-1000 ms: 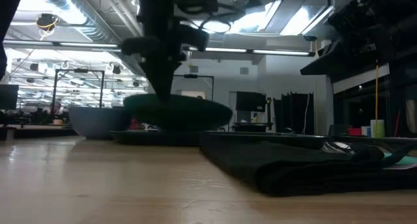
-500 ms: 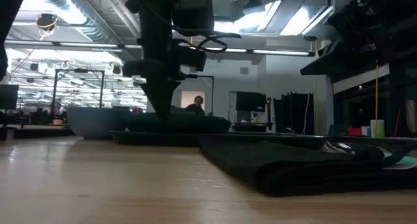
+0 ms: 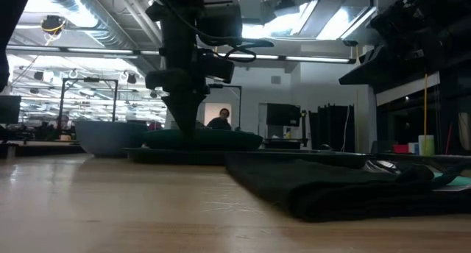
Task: Set up tray
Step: Put the green plate on the green serving tray below the blue mug, then put the blue bowl on the green plate on the green serving tray
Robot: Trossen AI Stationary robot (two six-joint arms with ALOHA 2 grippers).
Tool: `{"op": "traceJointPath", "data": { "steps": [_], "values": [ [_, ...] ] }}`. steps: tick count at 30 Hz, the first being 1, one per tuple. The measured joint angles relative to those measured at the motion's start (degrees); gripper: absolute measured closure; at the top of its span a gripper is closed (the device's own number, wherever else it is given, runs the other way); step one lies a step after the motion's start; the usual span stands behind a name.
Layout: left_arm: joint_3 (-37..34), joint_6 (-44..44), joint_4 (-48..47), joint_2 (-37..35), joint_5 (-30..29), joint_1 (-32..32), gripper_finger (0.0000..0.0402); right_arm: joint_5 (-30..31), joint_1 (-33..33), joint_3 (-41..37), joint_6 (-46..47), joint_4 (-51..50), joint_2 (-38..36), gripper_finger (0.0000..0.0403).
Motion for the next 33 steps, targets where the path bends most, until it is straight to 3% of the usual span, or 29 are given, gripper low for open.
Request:
{"op": "traceJointPath", "data": {
  "steps": [8, 21, 33],
  "values": [
    [0.00, -1.04, 0.07, 0.00, 3.19, -0.08, 0.0372, 0.11, 0.01, 0.00, -0.87, 1.65, -0.01, 0.0392],
    [0.00, -1.35, 0.17, -0.71, 3.02, -0.09, 0.0335, 0.10, 0.00, 0.00, -3.19, 4.48, -0.02, 0.0392],
    [3.50, -3.03, -4.25, -10.90, 1.19, -0.11, 0.0311, 0.10, 0.02, 0.00, -3.11, 4.84, -0.01, 0.0392]
  ]
}}
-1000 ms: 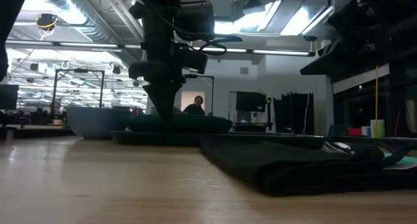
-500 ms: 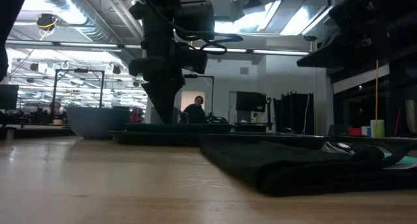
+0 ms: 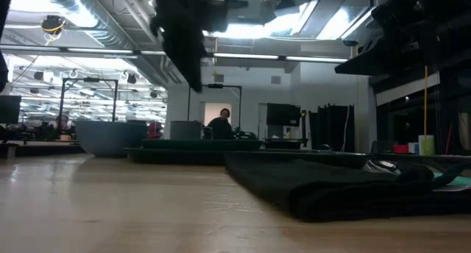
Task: Set up tray
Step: Put the blue bowl on the green plate on the green serving tray
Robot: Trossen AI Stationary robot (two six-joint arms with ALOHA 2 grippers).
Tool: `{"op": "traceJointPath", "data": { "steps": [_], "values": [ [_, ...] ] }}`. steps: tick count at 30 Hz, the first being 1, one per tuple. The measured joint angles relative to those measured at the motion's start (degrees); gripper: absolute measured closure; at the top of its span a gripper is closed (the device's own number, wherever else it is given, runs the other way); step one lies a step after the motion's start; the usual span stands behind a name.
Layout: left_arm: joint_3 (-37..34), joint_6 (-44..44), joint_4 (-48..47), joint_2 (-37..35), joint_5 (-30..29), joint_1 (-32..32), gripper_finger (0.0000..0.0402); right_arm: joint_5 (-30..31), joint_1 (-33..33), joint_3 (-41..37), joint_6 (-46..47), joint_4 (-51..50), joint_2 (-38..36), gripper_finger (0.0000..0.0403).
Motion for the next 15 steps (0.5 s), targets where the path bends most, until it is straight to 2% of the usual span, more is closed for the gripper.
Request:
{"op": "traceJointPath", "data": {
  "steps": [6, 15],
  "values": [
    [0.04, -9.06, -7.40, -7.95, -8.11, -0.02, 0.0312, 0.14, -0.06, 0.02, -0.14, 0.28, 0.00, 0.0392],
    [0.06, -24.59, -16.29, -12.02, -9.93, -0.04, 0.0311, 1.36, -0.44, 0.04, -0.13, 0.28, 0.01, 0.0392]
  ]
}}
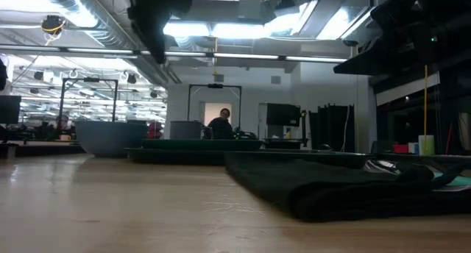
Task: Set up tray
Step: Put the blue bowl on the green plate on the green serving tray
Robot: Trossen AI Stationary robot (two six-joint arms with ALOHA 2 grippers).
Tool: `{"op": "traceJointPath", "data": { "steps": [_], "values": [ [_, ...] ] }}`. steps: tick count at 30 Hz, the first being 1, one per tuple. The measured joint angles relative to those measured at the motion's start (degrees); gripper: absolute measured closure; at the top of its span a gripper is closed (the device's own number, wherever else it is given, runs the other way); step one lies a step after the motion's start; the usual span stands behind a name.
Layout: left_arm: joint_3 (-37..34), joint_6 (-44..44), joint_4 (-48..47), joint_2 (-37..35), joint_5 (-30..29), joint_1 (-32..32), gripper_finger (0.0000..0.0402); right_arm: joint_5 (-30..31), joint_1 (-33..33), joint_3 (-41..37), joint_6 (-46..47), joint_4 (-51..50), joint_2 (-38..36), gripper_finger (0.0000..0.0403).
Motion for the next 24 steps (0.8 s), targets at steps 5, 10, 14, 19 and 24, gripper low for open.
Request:
{"op": "traceJointPath", "data": {
  "steps": [5, 10, 14, 19, 24],
  "values": [
    [-0.04, -6.27, -4.72, 0.63, -0.31, 0.00, 0.0303, 0.00, 0.01, 0.00, 0.00, -0.02, 0.00, 0.0392],
    [-0.04, -9.86, -8.13, 0.50, -0.75, 0.32, 0.0291, 0.00, 0.01, 0.00, -0.47, -0.03, 0.00, 0.0392],
    [-1.64, -12.22, -9.68, 0.45, -1.29, 0.59, 0.0283, 0.00, 0.01, 0.00, -1.16, -0.08, 0.00, 0.0392],
    [-7.48, -11.21, -9.66, 0.45, -1.08, 2.09, 0.0282, 0.00, 0.01, 0.00, -1.29, -0.09, 0.00, 0.0392],
    [-13.02, -6.86, -6.42, 0.19, 1.54, 6.12, 0.0283, 0.02, 0.01, 0.00, -1.42, 0.00, -0.01, 0.0392]
  ]
}}
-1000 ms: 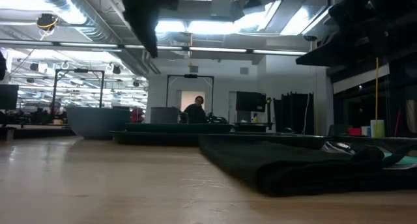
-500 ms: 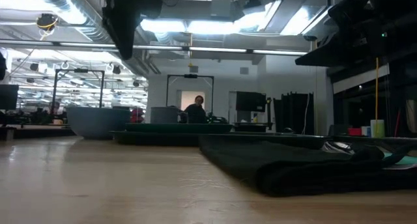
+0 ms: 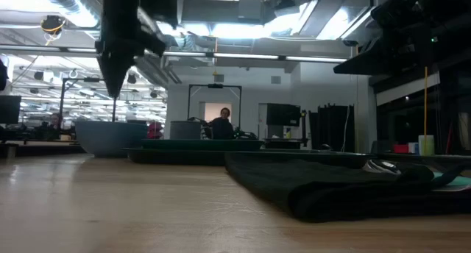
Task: Set up tray
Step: Put the blue bowl on the green plate on the green serving tray
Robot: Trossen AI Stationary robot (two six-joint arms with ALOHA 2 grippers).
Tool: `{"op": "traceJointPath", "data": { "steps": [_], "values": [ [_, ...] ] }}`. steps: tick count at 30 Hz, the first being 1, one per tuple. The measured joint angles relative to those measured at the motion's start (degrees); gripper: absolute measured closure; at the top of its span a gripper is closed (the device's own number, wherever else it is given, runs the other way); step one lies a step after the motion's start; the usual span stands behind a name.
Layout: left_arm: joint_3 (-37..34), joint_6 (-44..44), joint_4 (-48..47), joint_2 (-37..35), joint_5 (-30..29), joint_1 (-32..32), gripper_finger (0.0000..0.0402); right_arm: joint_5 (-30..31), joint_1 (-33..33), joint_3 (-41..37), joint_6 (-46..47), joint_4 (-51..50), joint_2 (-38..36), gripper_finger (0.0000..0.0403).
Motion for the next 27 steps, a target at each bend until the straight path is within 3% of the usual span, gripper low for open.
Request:
{"op": "traceJointPath", "data": {
  "steps": [4, 12, 27],
  "values": [
    [-3.50, 6.21, 6.11, -0.35, 4.18, 4.07, 0.0283, 0.00, 0.00, 0.00, 0.11, 0.07, 0.00, 0.0392],
    [-5.61, 13.05, 9.35, -0.46, 3.39, 8.97, 0.0283, 0.03, 0.00, 0.00, 0.03, 1.25, -0.01, 0.0392],
    [-5.67, 15.48, 12.02, -0.46, 4.40, 11.32, 0.0291, 0.07, 0.00, 0.00, -0.07, 1.36, -0.01, 0.0392]
  ]
}}
